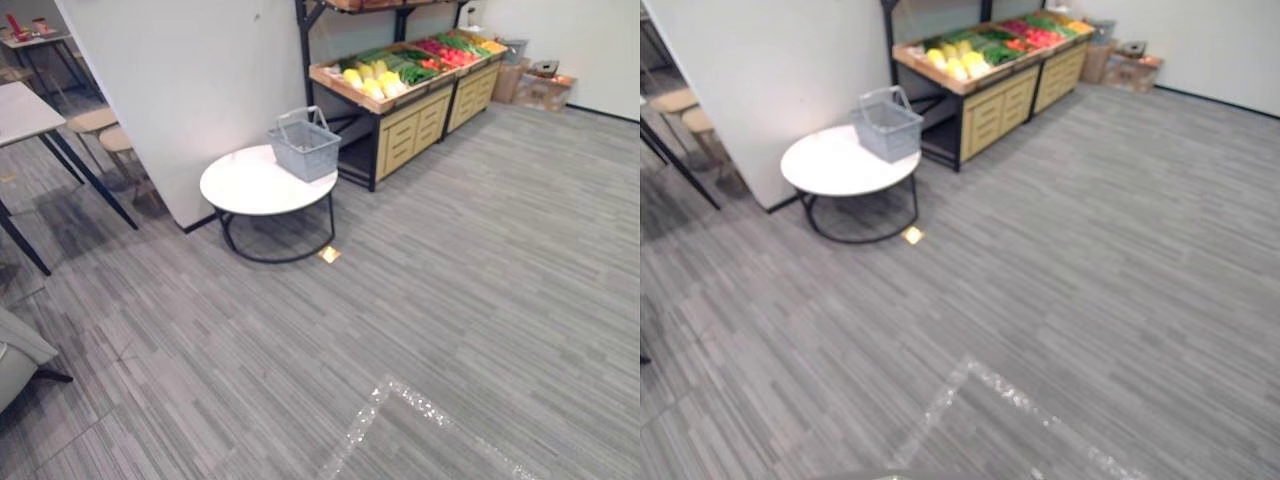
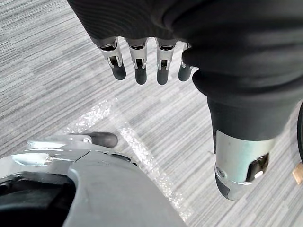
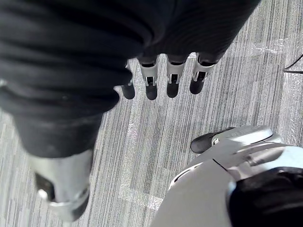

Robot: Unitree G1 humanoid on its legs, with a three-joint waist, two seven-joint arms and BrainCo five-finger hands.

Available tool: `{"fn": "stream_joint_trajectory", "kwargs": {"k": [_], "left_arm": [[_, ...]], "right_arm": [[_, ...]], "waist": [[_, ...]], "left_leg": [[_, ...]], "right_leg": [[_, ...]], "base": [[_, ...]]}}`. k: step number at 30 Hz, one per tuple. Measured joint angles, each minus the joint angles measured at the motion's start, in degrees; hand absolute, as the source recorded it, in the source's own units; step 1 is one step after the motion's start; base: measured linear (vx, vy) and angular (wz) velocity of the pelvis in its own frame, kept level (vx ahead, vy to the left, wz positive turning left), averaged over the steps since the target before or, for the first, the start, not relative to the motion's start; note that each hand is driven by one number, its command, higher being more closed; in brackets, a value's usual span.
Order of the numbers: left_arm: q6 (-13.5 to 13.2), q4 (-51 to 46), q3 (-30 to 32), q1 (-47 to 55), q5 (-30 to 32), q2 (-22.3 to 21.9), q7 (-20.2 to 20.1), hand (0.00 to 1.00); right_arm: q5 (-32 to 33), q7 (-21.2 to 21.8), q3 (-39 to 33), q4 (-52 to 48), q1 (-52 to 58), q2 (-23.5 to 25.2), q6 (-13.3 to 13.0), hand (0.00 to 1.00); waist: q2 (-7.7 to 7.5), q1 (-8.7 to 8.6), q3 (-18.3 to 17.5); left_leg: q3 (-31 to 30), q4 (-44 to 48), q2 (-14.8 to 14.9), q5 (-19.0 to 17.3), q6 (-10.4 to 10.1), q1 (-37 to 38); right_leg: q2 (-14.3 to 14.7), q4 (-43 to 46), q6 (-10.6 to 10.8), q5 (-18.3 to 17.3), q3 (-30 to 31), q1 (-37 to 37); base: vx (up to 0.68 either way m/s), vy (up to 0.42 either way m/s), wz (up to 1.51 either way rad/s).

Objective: Pick vegetable in the basket

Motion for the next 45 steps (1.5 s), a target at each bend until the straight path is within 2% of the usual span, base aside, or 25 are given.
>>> {"fn": "stream_joint_trajectory", "kwargs": {"k": [16,23,30,34,36,45], "left_arm": [[-0.95,0.0,0.96,-0.63,-0.07,-0.1,1.02,0.0],[-3.56,-1.23,-0.35,-1.23,-0.08,-0.31,3.2,0.0],[-4.13,-2.54,-1.38,-1.35,-0.08,-0.22,3.24,0.0],[-4.67,-3.66,-1.42,-1.38,-0.05,-0.23,3.6,0.0],[-4.97,-3.88,-1.46,-1.62,0.05,-0.23,4.18,0.0],[-4.84,-4.63,-1.82,-3.56,-0.01,-0.84,4.2,0.0]], "right_arm": [[0.06,-0.8,0.09,0.09,-0.35,-0.05,-0.26,0.0],[0.75,-1.0,5.15,-1.05,-0.41,-0.72,-3.15,0.0],[5.78,0.34,7.05,-2.93,-0.25,-0.64,-3.82,0.0],[5.0,0.17,7.62,-3.36,-0.26,-0.69,-4.43,0.0],[2.3,0.14,9.03,-3.77,-0.31,-1.09,-4.8,0.0],[-0.02,0.3,8.89,-3.79,-1.13,-1.87,-4.12,0.0]], "waist": [[-0.01,-0.01,-0.47],[-0.02,0.0,-0.4],[-0.01,0.0,0.01],[0.2,-0.01,-0.05],[0.15,-0.03,0.01],[1.0,-0.22,1.1]], "left_leg": [[0.15,0.09,0.04,-0.08,-0.1,0.13],[0.4,-0.03,0.29,-0.2,-0.23,0.27],[1.43,-0.03,0.67,-0.55,-0.66,0.3],[1.42,0.0,0.7,-0.68,-0.62,0.23],[1.38,0.12,0.7,-0.79,-0.76,0.23],[0.32,0.35,0.72,-0.74,-0.76,-0.56]], "right_leg": [[0.02,-1.37,-0.07,0.47,-0.83,0.96],[0.25,-1.15,-0.07,0.46,-0.59,0.84],[0.68,-1.32,-0.16,0.38,0.31,0.61],[0.75,-1.66,-0.2,0.38,0.29,0.65],[0.76,-1.66,-0.2,0.38,0.25,0.67],[0.72,-0.99,-0.64,0.04,-0.65,0.09]], "base": [[0.02,-0.014,0.0],[-0.05,-0.029,-0.02],[-0.03,-0.035,-0.07],[0.02,-0.026,0.0],[0.04,-0.033,0.01],[0.0,-0.017,0.04]]}}
